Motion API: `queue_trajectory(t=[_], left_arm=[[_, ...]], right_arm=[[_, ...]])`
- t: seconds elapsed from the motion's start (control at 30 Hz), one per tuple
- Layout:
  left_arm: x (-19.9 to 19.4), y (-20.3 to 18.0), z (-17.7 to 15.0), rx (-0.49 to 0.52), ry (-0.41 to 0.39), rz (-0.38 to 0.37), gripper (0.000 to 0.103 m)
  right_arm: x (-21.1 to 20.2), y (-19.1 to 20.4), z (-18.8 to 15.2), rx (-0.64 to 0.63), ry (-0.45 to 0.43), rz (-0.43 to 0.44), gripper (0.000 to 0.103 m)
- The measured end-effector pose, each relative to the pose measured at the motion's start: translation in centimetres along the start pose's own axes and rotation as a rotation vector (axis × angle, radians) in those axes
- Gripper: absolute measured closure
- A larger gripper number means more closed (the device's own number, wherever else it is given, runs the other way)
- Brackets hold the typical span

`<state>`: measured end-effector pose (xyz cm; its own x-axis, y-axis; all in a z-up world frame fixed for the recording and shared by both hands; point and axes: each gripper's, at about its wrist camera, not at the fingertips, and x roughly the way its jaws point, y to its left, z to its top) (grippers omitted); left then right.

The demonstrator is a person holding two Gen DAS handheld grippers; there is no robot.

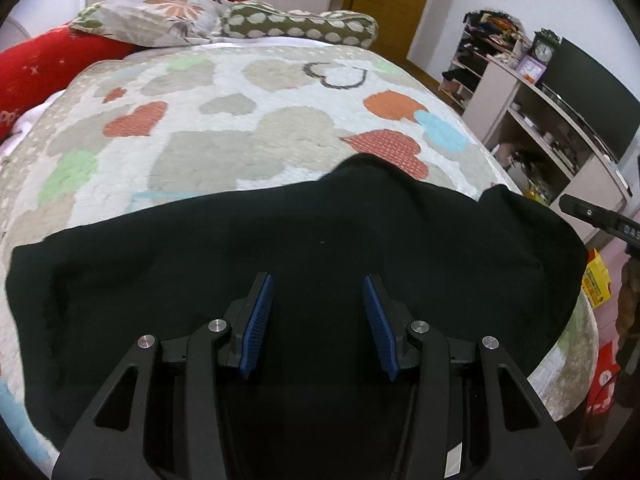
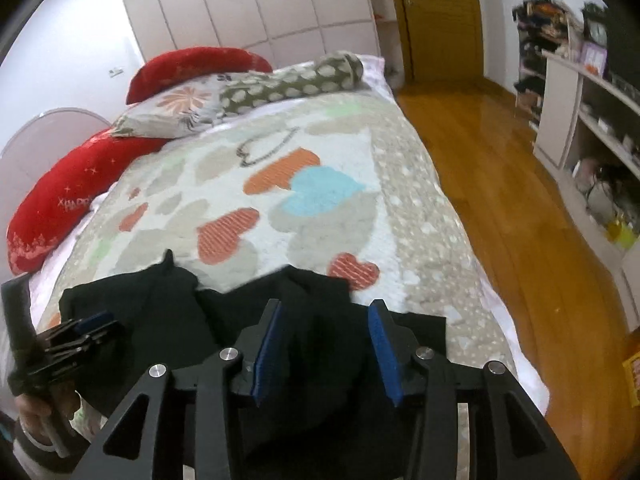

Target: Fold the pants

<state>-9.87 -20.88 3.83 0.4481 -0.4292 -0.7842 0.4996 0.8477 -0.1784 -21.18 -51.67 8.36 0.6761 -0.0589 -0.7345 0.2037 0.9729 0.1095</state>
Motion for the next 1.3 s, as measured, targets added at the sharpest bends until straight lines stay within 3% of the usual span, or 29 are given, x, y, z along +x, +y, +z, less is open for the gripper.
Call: queue_trajectory(t=[0.27, 0.33, 0.37, 0.4, 0.47, 0.53, 0.57, 0.73, 0.83, 0.93, 1.23, 1.27, 1.3], left_arm=[[0.6, -0.5, -0.1, 0.017, 0.013, -0.002, 0.057], [0.7, -0.4, -0.1, 0.014, 0.016, -0.006, 0.057], [0.7, -0.4, -0.1, 0.014, 0.017, -0.007, 0.057], [0.7, -0.4, -0.2, 0.013, 0.018, -0.008, 0.057], [0.5, -0.3, -0.2, 0.007, 0.021, -0.013, 0.057], [0.1, -0.1, -0.2, -0.001, 0.018, -0.023, 0.057], [-0.1, -0.1, -0.3, -0.005, 0.015, -0.029, 0.057], [-0.1, -0.1, -0.4, -0.009, 0.018, -0.030, 0.057], [-0.2, 0.0, -0.6, -0.012, 0.018, -0.031, 0.057], [-0.2, 0.0, -0.7, -0.010, 0.019, -0.027, 0.057], [-0.3, -0.5, -0.9, 0.014, 0.025, -0.014, 0.057], [-0.3, -0.5, -0.9, 0.015, 0.025, -0.015, 0.057], [-0.3, -0.5, -0.9, 0.012, 0.025, -0.015, 0.057]], right_arm=[[5.3, -0.9, 0.3, 0.055, 0.093, 0.095, 0.060], [6.0, -0.8, 0.0, 0.058, 0.092, 0.091, 0.071], [5.6, -0.4, -0.1, 0.033, 0.076, 0.076, 0.088], [4.9, 0.0, -0.1, 0.016, 0.061, 0.093, 0.094], [2.3, 0.8, -0.2, -0.030, 0.005, 0.041, 0.094], [-1.2, 1.9, -0.5, -0.128, -0.064, -0.151, 0.094], [-2.4, 2.0, -0.7, -0.146, -0.077, -0.196, 0.094], [-4.0, -1.0, -2.5, -0.083, 0.016, -0.116, 0.088], [-5.3, -5.4, -3.2, 0.100, -0.024, -0.182, 0.076], [-5.6, -8.2, -3.8, 0.184, -0.028, -0.189, 0.076], [0.2, -6.3, -3.8, 0.182, 0.080, -0.008, 0.073], [0.3, -5.3, -3.8, 0.147, 0.073, 0.000, 0.073], [-0.1, -4.3, -3.8, 0.082, 0.054, -0.030, 0.079]])
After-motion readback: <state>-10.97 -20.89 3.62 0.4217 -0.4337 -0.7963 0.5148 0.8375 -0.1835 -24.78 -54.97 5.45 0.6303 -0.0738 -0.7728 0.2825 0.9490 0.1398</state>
